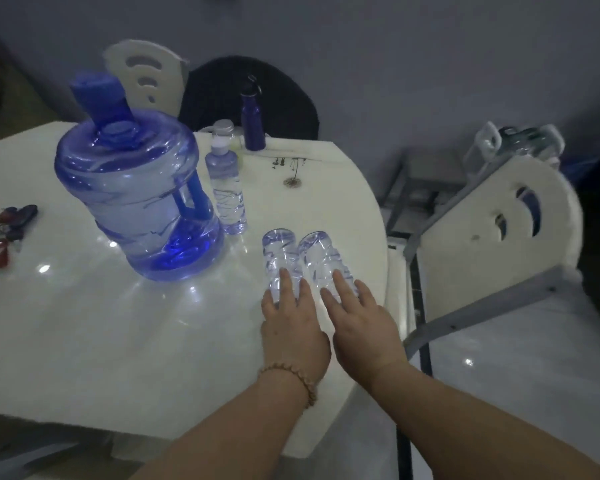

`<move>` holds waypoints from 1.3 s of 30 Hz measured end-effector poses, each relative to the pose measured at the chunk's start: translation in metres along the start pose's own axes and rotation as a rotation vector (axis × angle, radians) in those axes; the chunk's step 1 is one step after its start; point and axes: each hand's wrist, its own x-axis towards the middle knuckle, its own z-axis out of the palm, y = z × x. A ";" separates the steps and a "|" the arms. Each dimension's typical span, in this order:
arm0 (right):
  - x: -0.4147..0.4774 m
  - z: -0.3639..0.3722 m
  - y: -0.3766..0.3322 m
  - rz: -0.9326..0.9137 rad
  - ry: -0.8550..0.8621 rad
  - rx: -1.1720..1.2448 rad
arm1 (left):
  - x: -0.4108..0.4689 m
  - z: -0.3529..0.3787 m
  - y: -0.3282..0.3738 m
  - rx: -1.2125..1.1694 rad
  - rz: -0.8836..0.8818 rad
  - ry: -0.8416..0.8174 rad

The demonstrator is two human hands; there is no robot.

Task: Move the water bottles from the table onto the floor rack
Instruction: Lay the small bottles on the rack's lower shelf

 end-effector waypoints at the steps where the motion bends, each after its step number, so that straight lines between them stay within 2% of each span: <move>1: 0.000 -0.013 0.008 0.011 0.037 0.001 | 0.004 -0.009 0.014 -0.008 0.015 0.035; 8: -0.054 -0.145 0.138 0.169 0.397 -0.027 | 0.003 -0.077 0.196 -0.061 0.324 0.336; 11: -0.101 -0.184 0.213 0.216 0.434 -0.102 | -0.019 -0.082 0.288 -0.066 0.537 0.504; 12: -0.118 -0.193 0.237 0.235 0.445 -0.134 | -0.024 -0.078 0.317 -0.045 0.586 0.513; 14: -0.155 -0.210 0.290 0.290 0.477 -0.164 | -0.035 -0.065 0.380 0.017 0.633 0.445; 19: -0.227 -0.229 0.387 0.396 0.461 -0.158 | -0.057 -0.025 0.499 -0.071 0.657 0.374; 24: -0.256 -0.224 0.447 0.474 0.448 -0.058 | -0.065 0.011 0.564 -0.117 0.628 0.249; 33: -0.222 -0.170 0.561 0.533 0.314 0.029 | -0.005 0.095 0.639 0.029 0.761 0.212; 39: -0.150 -0.119 0.657 0.562 0.197 0.046 | 0.091 0.169 0.688 -0.097 0.581 -0.100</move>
